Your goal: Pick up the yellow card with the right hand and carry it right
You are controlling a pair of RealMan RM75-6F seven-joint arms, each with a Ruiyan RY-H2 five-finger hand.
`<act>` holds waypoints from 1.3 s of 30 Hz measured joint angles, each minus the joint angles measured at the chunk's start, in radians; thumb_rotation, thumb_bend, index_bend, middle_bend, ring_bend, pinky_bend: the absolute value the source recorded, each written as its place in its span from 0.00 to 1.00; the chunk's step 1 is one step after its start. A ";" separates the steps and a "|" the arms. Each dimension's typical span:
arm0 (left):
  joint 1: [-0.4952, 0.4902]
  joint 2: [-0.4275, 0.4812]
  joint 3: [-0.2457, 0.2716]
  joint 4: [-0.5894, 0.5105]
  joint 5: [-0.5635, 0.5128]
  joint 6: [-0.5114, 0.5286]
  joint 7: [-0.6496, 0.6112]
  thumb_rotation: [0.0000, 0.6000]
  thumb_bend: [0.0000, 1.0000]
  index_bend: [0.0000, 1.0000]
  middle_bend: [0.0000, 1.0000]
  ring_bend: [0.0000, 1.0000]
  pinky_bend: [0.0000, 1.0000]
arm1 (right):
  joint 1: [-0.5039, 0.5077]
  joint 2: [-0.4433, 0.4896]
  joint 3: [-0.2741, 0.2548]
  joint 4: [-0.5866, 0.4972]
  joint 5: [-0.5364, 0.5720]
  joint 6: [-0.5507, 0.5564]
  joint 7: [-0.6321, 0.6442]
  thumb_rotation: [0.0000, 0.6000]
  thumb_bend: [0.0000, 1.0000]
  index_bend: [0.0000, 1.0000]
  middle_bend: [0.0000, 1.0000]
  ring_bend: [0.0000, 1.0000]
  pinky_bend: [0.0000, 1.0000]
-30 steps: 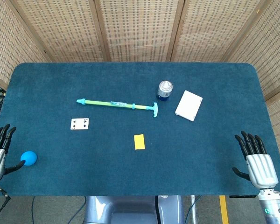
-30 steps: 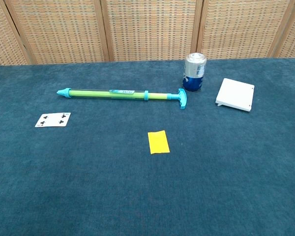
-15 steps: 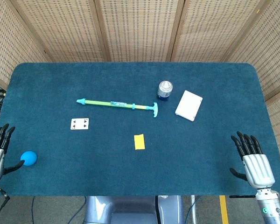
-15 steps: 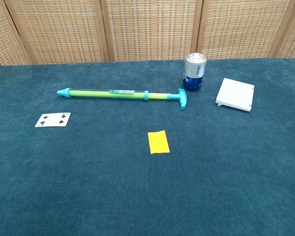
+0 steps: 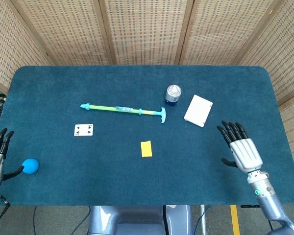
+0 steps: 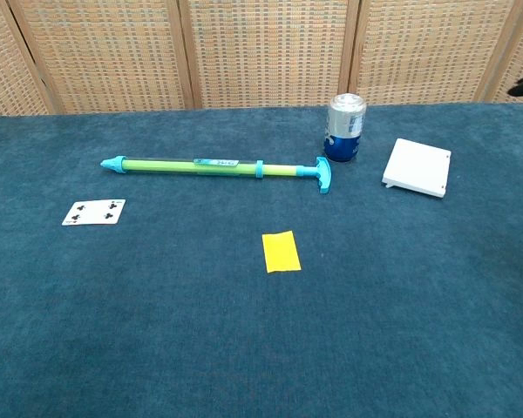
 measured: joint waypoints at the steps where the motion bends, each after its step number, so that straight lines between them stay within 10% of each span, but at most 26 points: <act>1: -0.001 -0.001 -0.001 0.002 -0.003 -0.003 0.001 1.00 0.15 0.00 0.00 0.00 0.00 | 0.014 -0.002 0.002 -0.001 -0.003 -0.015 0.014 1.00 0.13 0.00 0.00 0.00 0.00; 18: -0.004 -0.002 -0.002 0.010 -0.010 -0.011 -0.006 1.00 0.16 0.00 0.00 0.00 0.00 | 0.200 -0.113 0.007 -0.149 -0.037 -0.199 0.133 1.00 0.14 0.00 0.00 0.00 0.00; 39: -0.010 0.012 0.006 0.010 -0.004 -0.031 -0.043 1.00 0.17 0.00 0.00 0.00 0.00 | 0.275 -0.512 0.085 -0.073 0.327 -0.154 -0.318 1.00 0.13 0.00 0.00 0.00 0.00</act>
